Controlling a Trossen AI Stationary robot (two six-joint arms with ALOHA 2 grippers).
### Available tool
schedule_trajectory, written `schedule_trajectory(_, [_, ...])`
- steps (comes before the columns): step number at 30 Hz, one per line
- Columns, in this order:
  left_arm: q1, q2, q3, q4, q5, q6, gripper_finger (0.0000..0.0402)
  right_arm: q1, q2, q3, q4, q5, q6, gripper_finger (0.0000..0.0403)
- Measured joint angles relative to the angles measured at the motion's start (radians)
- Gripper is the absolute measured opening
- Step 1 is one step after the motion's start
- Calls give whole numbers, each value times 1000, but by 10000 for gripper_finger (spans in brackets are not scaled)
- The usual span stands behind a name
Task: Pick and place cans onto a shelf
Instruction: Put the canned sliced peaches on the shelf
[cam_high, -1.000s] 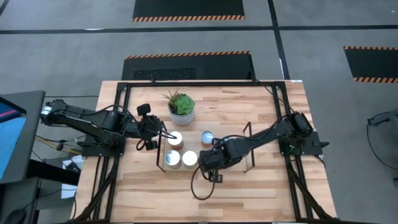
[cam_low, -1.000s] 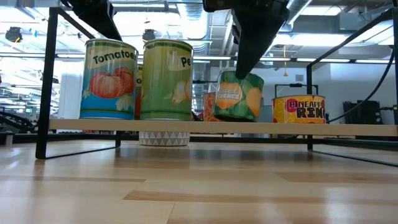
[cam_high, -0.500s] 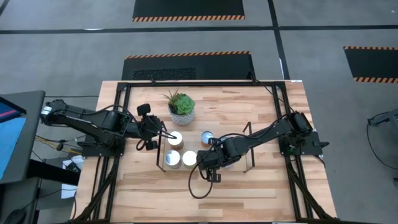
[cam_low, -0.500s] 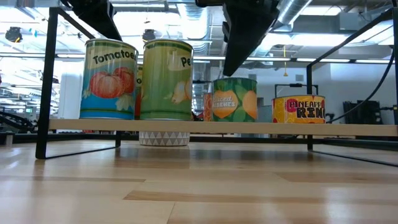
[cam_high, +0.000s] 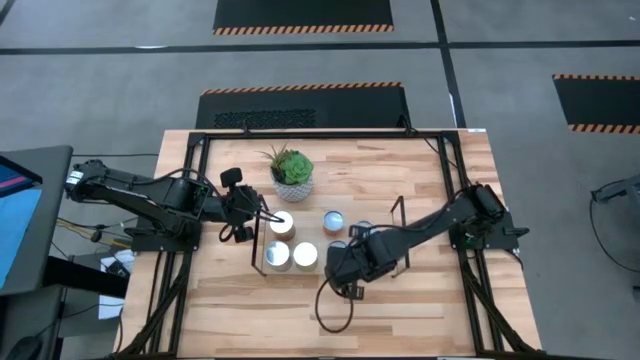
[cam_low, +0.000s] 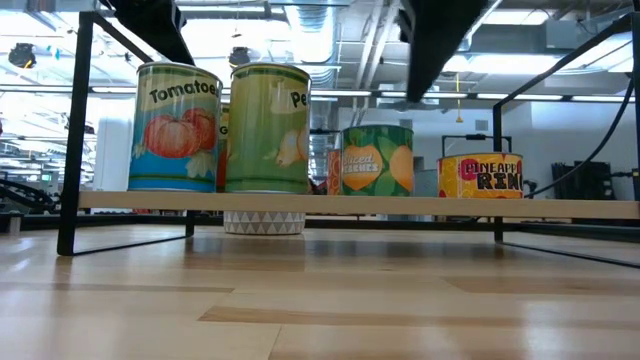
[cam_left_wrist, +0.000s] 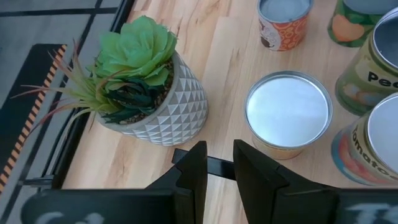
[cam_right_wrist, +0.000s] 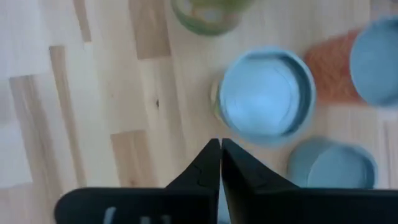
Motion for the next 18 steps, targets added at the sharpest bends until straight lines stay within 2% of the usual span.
schedule_trajectory(4, [0, 0, 0, 0, 0, 0, 68, 5, 0, 0, -61, -3, 80, 27])
schedule_trajectory(8, [0, 0, 0, 0, -1, 0, 68, -5, 0, -9, -54, -11, 86, 19])
schedule_trajectory(12, [0, 0, 0, 0, -1, 0, 68, -33, 3, -65, -25, -73, 86, 13])
schedule_trajectory(18, [0, 0, 0, 1, -1, 0, 68, -48, 2, -83, -34, -71, 89, 18])
